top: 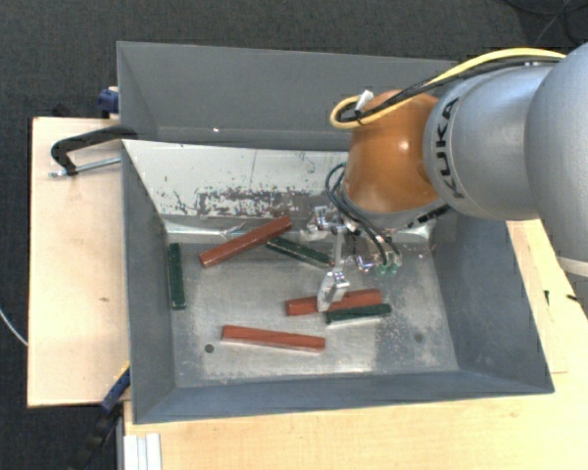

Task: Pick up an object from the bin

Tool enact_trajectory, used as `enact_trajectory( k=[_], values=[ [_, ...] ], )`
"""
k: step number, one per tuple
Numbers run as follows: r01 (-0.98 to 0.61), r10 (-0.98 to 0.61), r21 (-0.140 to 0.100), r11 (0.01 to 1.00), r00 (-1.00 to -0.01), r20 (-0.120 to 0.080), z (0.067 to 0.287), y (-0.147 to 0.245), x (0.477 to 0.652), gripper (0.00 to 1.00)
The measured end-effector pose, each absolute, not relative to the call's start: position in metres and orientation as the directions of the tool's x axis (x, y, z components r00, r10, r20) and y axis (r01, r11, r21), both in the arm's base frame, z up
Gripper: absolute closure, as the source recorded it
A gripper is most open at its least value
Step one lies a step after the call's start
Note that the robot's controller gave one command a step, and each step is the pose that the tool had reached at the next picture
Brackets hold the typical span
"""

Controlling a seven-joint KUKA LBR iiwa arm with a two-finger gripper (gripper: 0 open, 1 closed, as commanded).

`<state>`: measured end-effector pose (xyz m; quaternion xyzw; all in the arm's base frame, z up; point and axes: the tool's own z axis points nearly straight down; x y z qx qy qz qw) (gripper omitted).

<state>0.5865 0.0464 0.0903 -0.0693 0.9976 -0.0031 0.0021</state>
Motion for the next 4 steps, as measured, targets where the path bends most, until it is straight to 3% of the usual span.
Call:
enact_trajectory(
  k=[1, 3, 4],
  values=[
    [0.048, 0.048, -0.001, 0.999, -0.999, 0.008, 0.078, 0.056, 0.583, 1.0],
    [0.049, 0.049, 0.0, 0.999, -0.999, 0.006, 0.082, 0.056, 0.582, 1.0],
    [0.049, 0.049, 0.001, 0.999, -0.999, 0.001, 0.099, 0.057, 0.582, 1.0]
  ],
)
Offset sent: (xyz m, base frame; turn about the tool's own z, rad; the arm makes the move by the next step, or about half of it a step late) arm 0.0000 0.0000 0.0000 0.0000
